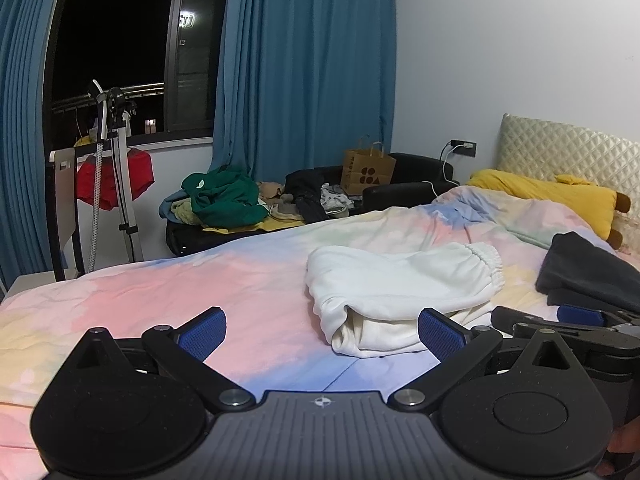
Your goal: Fold clothes
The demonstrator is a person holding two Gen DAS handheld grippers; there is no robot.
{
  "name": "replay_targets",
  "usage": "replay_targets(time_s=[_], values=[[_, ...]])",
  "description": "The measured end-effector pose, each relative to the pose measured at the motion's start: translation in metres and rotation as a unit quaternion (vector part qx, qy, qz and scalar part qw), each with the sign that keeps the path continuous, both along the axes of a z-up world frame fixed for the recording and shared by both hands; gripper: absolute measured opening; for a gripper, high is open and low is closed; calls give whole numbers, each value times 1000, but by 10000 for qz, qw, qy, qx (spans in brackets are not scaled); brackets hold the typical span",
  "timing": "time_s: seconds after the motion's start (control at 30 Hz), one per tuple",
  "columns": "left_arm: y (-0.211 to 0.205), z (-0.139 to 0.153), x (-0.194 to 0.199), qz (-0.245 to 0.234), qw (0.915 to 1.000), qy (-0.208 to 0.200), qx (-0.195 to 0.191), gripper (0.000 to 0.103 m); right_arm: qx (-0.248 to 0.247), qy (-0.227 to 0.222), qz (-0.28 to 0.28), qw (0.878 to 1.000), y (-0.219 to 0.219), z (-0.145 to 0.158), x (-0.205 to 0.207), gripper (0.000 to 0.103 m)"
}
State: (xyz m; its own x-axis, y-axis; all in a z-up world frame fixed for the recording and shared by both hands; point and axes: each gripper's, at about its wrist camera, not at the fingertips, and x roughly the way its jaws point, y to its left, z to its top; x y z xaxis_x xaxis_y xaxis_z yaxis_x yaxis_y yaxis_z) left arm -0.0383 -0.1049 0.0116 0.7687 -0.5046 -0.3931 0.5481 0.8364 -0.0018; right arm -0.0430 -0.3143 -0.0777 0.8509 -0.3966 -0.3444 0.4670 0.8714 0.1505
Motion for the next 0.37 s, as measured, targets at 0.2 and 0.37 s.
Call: replay_targets(time_s=[0.2,0.37], values=[[0,0,0,3,10000,21,-3,103,28,17,3,10000,-4,-1,1,90],[2,0,1,36,10000,19,-42,103,46,22,4,10000,-5,-1,1,90]])
